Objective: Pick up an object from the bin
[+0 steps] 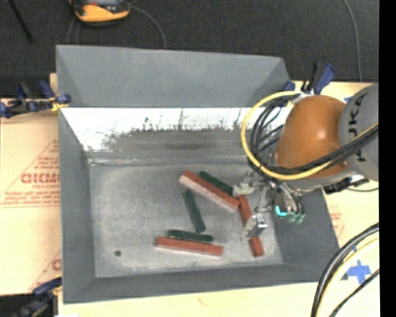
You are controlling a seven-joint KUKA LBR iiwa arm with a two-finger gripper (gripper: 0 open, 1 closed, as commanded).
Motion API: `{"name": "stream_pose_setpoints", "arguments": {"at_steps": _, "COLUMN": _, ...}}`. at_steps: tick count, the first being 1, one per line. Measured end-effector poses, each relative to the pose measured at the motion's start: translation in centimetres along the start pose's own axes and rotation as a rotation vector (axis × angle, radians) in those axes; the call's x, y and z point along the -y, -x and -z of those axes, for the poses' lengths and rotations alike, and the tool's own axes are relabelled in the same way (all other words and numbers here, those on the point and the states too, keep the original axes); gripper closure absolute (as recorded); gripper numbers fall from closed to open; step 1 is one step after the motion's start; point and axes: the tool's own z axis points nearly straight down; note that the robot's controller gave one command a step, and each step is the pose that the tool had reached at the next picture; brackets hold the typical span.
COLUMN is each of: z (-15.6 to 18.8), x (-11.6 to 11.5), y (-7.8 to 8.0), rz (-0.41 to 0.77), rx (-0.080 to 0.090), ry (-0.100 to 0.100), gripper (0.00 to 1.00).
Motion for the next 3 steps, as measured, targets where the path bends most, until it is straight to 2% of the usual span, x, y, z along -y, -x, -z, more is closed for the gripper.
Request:
{"name": "stream_pose_setpoints", "arguments": {"at_steps": 2, "z": 0.3, "x": 0.0, "y": 0.3, "rz": 0.001, "rx": 0.008, "ry": -0.001, "gripper": 0.00}}
{"name": "stream_pose_setpoints", "arguments": {"at_steps": 3, "z": -2.6, "x": 0.9, "y": -0.5, "rz": -0.013, "rx": 0.000, "ry": 0.002, "gripper": 0.00}}
